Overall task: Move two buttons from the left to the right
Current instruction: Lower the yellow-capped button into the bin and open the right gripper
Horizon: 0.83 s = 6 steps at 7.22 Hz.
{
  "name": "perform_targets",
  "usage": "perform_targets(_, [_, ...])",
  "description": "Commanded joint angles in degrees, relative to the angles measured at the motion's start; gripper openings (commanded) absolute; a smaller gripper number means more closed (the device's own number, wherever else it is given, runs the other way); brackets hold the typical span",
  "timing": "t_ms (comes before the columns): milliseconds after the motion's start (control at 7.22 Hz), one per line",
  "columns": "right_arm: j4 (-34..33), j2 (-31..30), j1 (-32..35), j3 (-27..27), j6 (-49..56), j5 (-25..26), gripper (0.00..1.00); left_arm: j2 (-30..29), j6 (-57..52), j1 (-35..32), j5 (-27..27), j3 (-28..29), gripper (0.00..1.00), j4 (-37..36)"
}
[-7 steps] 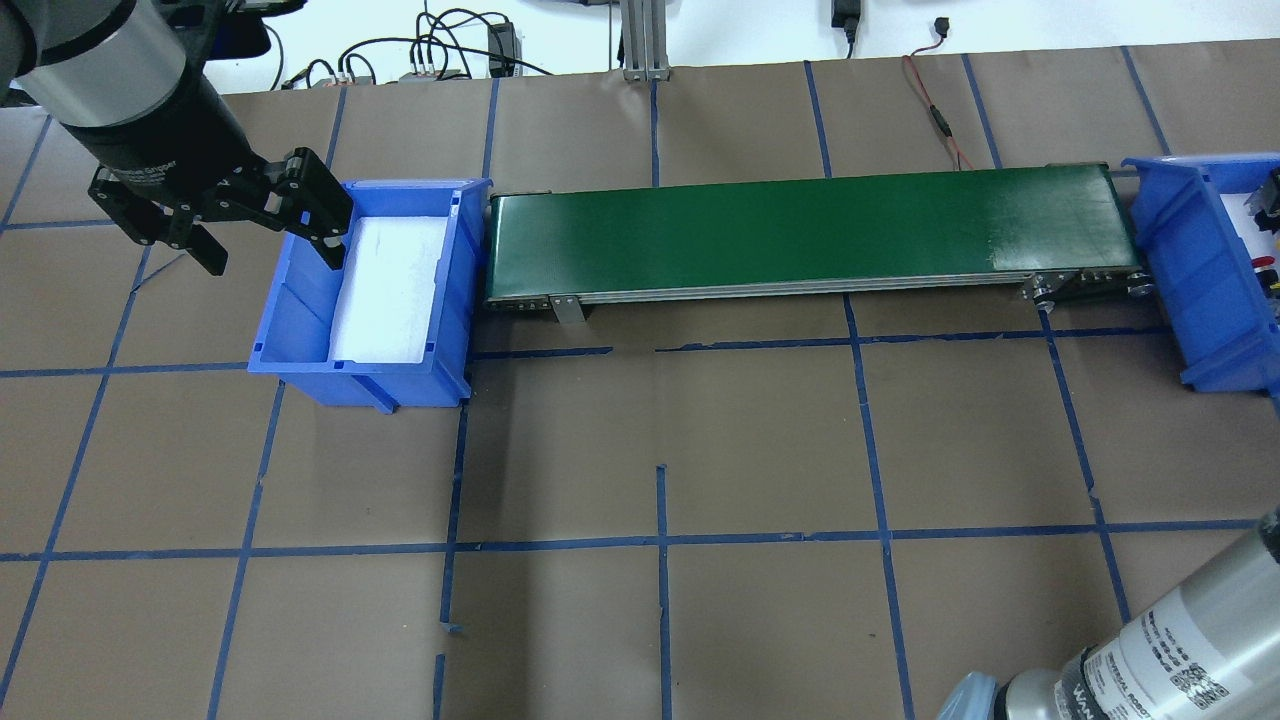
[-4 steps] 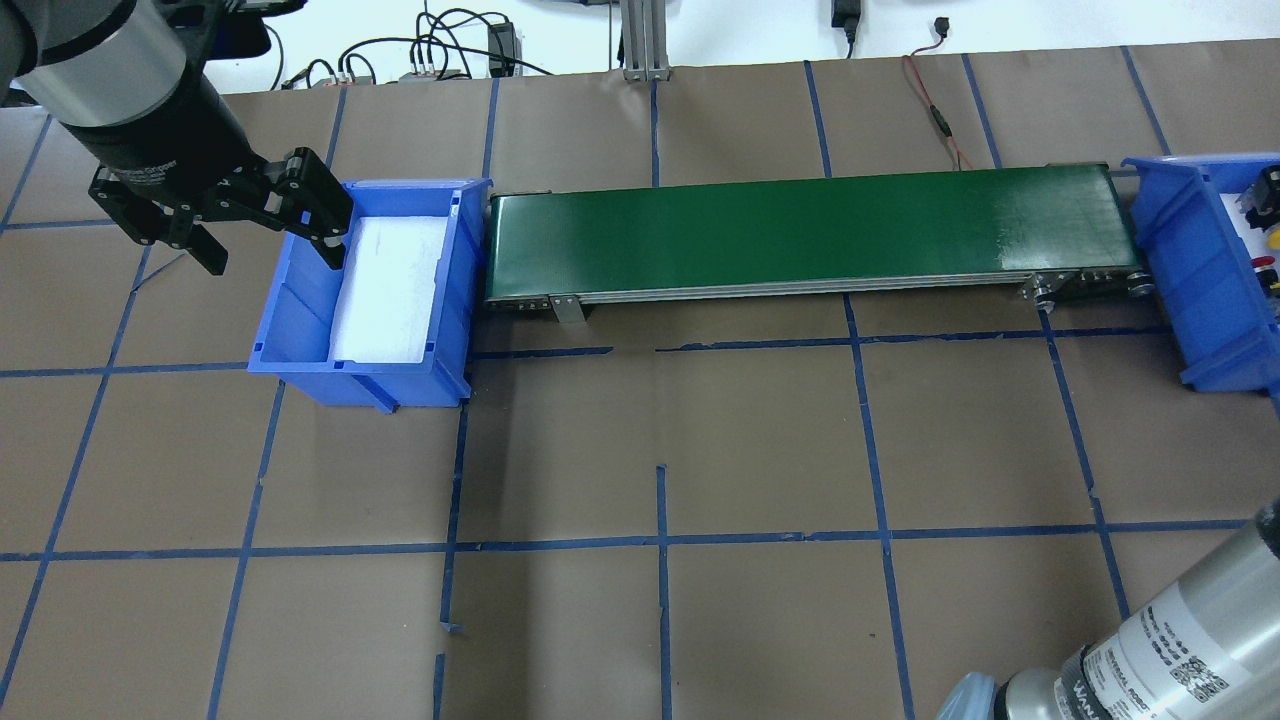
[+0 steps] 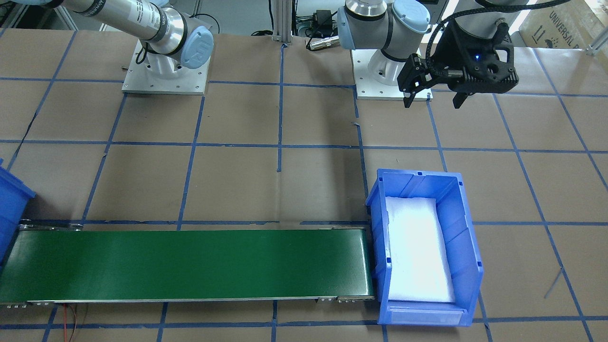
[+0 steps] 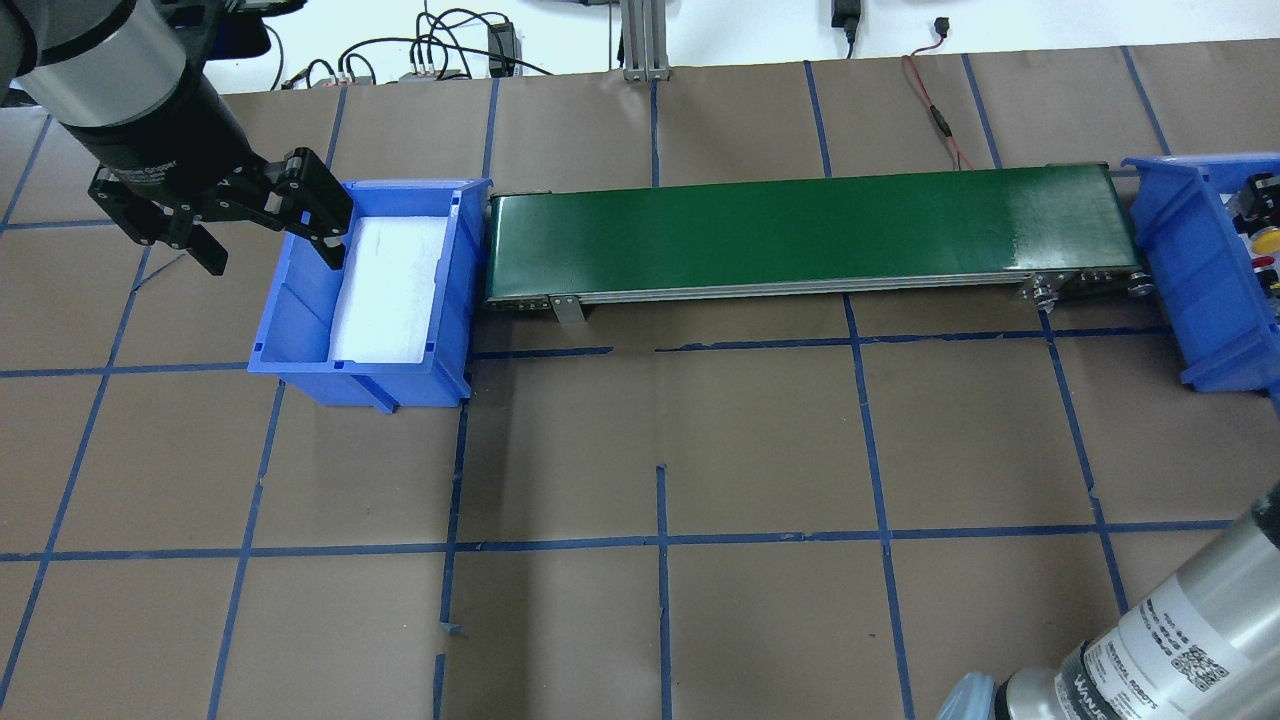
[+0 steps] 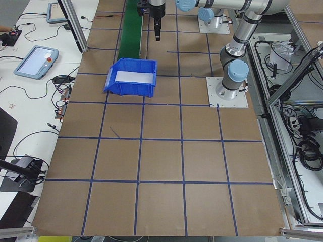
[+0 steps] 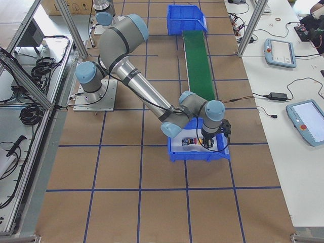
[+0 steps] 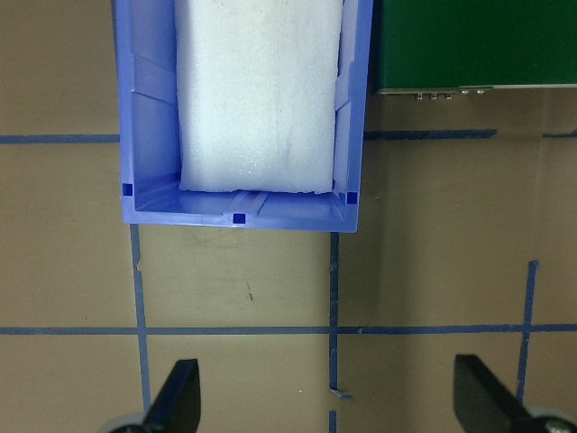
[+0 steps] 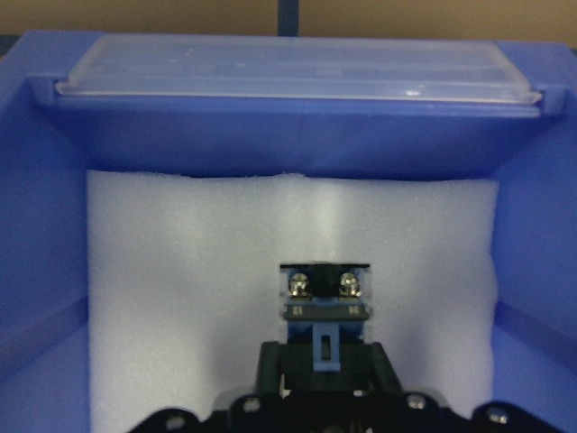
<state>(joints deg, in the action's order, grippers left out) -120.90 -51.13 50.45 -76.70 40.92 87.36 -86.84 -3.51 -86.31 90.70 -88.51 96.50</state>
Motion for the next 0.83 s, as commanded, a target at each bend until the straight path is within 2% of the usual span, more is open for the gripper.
perform_targets(0, [-0.7, 0.6, 0.0, 0.1, 0.0, -0.3, 0.12, 0.0, 0.1, 0.0, 0.0, 0.0, 1.00, 0.0])
perform_targets(138, [-0.9, 0.9, 0.0, 0.1, 0.0, -0.3, 0.16, 0.0, 0.0, 0.0, 0.0, 0.0, 1.00, 0.0])
perform_targets(277, [-3.4, 0.9, 0.0, 0.0, 1.6, -4.3, 0.51, 0.0, 0.0, 0.0, 0.0, 0.0, 1.00, 0.0])
perform_targets(415, [-3.9, 1.0, -0.1, -0.2, 2.5, -6.7, 0.71, 0.0, 0.0, -0.1, 0.0, 0.0, 1.00, 0.0])
perform_targets(692, [-3.9, 0.7, -0.1, -0.5, 2.1, -6.8, 0.91, 0.0, 0.0, -0.1, 0.0, 0.0, 1.00, 0.0])
